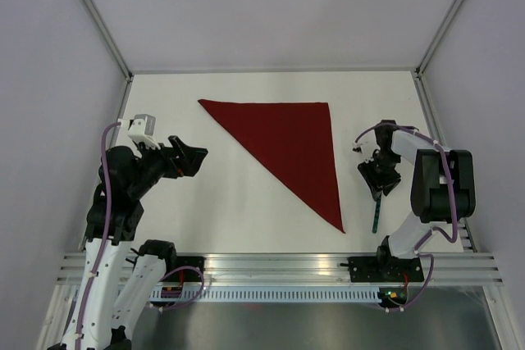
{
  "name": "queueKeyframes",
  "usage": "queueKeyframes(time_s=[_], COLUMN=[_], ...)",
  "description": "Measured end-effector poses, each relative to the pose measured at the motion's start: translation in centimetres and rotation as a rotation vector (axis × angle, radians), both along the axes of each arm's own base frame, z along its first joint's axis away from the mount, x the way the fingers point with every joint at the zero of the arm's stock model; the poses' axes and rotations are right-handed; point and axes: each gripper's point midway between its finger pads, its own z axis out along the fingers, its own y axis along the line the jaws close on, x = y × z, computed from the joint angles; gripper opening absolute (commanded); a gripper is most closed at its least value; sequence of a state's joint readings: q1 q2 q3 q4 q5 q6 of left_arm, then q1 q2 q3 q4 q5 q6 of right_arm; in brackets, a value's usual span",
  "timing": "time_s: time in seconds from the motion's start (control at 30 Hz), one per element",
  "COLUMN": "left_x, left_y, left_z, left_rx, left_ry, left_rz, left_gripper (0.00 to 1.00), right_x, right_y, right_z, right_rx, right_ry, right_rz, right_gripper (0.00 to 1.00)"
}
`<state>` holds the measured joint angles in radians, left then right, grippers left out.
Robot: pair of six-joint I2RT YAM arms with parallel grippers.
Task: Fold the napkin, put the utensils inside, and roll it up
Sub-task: Grab a utensil with the right arm
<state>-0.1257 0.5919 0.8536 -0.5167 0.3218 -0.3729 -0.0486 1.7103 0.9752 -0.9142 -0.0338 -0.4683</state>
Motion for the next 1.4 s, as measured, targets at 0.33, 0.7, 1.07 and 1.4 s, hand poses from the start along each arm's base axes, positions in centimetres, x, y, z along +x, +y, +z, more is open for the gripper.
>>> queueKeyframes(time_s=[0.33,0.7,1.07,1.4], left_x=[0.0,0.1,0.6,1.0], left_y=[0.0,0.1,0.0,0.0], left_z=[-0.2,-0.5,-1.2,-2.3], left_rx=[0.001,0.003,0.007,0.013], left_ry=[0.004,0.011,0.040,0.079], left_rz=[0.002,0.005,0.006,0.009], left_gripper=[1.00,1.00,1.00,1.00], right_x=[0.5,5.9,12.7,18.8], right_y=[-0.5,0.8,2.1,7.0], right_z=[-0.2,0.0,1.9,9.7], right_rx=[-0.051,-0.001,0.025,0.115], right_ry=[0.005,-0.045,-0.245,-0.436], right_rz=[-0.009,-0.104,-0.150,-0.043], right_gripper=[0.31,0.00,0.00,0.00])
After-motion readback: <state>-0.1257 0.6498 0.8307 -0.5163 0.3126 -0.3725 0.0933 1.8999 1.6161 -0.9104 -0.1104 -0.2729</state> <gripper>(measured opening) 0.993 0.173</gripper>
